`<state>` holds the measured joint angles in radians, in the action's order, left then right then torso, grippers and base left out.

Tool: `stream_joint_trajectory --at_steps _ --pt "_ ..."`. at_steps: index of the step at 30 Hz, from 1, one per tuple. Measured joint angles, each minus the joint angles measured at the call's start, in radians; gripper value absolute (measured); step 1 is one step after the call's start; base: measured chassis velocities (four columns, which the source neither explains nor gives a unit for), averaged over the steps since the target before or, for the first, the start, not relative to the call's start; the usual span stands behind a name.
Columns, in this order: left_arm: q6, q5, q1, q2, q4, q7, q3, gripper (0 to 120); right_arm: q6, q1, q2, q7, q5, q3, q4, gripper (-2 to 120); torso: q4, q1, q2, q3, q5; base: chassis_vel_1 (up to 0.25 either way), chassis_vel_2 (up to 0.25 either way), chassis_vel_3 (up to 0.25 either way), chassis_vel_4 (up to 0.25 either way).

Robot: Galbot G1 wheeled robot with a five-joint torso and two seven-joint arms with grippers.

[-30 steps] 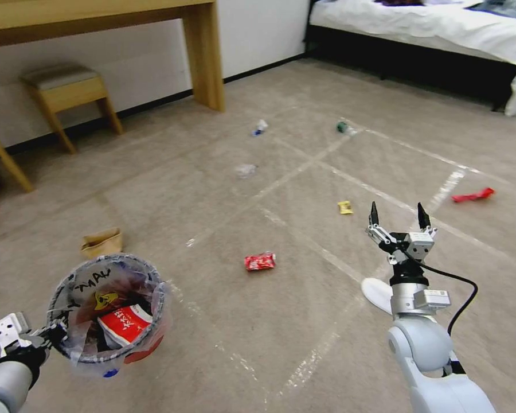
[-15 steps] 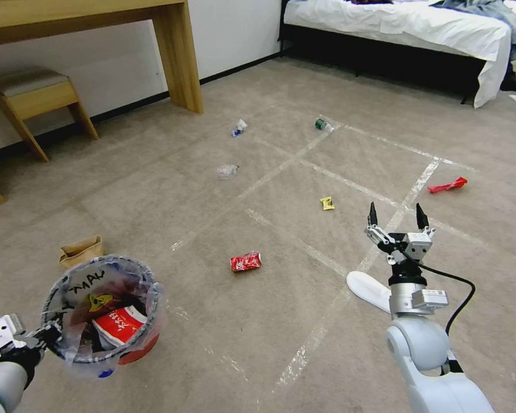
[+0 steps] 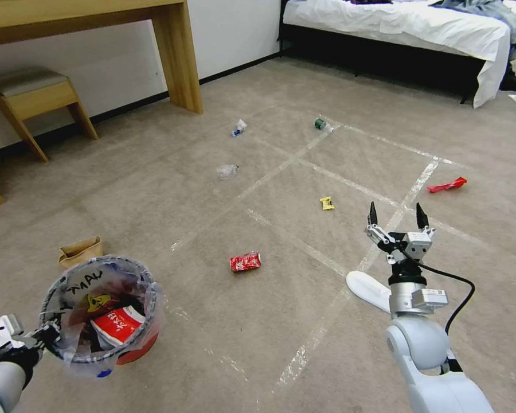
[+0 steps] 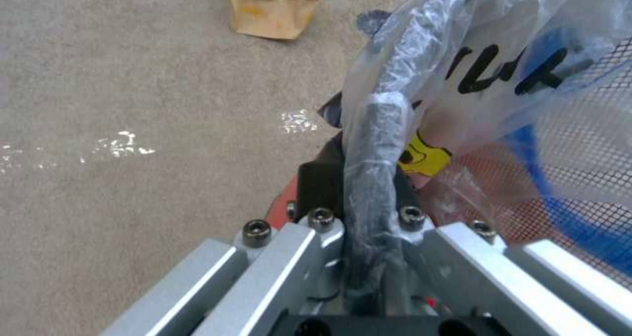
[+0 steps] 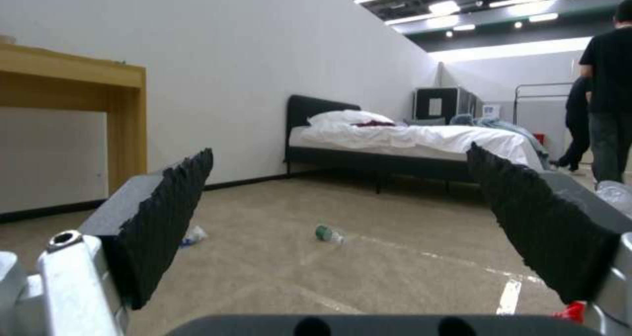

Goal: Pick up the trash bin and place the garbage on the floor into it.

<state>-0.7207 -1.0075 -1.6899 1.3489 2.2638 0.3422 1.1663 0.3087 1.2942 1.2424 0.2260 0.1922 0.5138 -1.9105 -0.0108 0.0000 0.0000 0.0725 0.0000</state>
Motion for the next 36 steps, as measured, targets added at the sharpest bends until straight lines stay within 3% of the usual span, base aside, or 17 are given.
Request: stream_joint_trajectory --at_steps 36 --pt "0.003 0.015 0.005 0.010 0.004 -0.006 -0.004 0 0.020 0.009 0.000 -0.021 -0.016 -0.007 0.009 99 0.0000 0.000 0.000 0.000 0.0000 0.000 0.000 0.000 0.000"
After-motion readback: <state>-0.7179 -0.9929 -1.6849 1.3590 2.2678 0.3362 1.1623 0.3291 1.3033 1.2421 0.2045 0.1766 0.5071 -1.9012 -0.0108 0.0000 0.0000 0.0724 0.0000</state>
